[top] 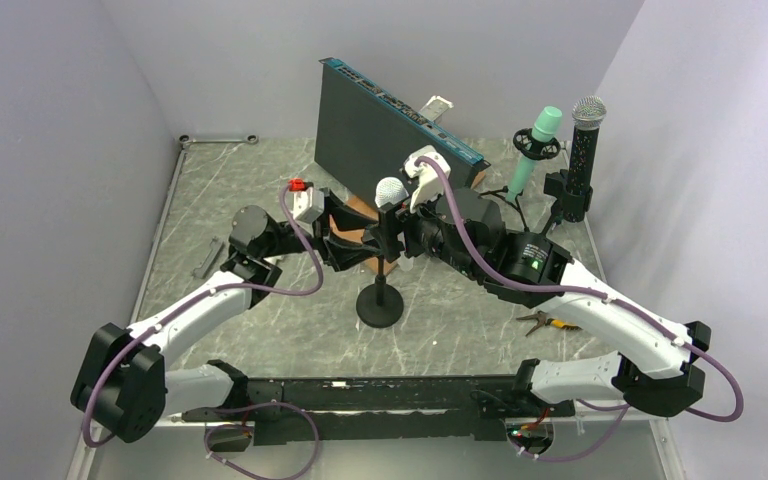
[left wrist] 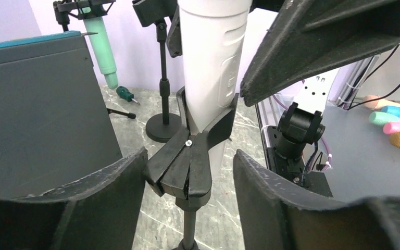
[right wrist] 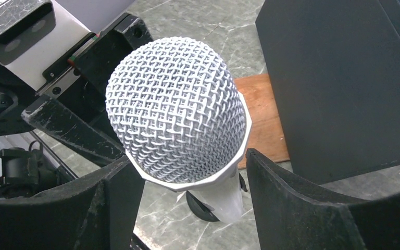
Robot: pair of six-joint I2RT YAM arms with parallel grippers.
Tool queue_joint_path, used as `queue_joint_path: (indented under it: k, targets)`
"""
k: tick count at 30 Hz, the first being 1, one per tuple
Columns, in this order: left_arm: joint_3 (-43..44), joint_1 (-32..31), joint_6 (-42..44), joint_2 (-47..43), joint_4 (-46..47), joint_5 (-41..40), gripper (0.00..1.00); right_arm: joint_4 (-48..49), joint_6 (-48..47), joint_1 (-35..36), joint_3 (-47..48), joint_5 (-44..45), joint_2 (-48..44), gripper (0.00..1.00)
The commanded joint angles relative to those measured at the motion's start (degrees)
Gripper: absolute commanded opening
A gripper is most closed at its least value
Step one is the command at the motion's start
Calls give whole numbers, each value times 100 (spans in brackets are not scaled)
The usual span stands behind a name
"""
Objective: Remove the microphone from the stand
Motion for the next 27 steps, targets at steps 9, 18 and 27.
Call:
queue_joint_path:
  k: [9,18,27]
  targets:
    - [344,-113,587,-283,-876,-119,21,321,-182,21,51,69,47,59]
    - [341,-120,804,-511,-1672,-528,0,363,-345,23,93,334,50,0]
    - [339,-123,764,-485,-1988,-776,0,377,-742,31,69,661,-292,0]
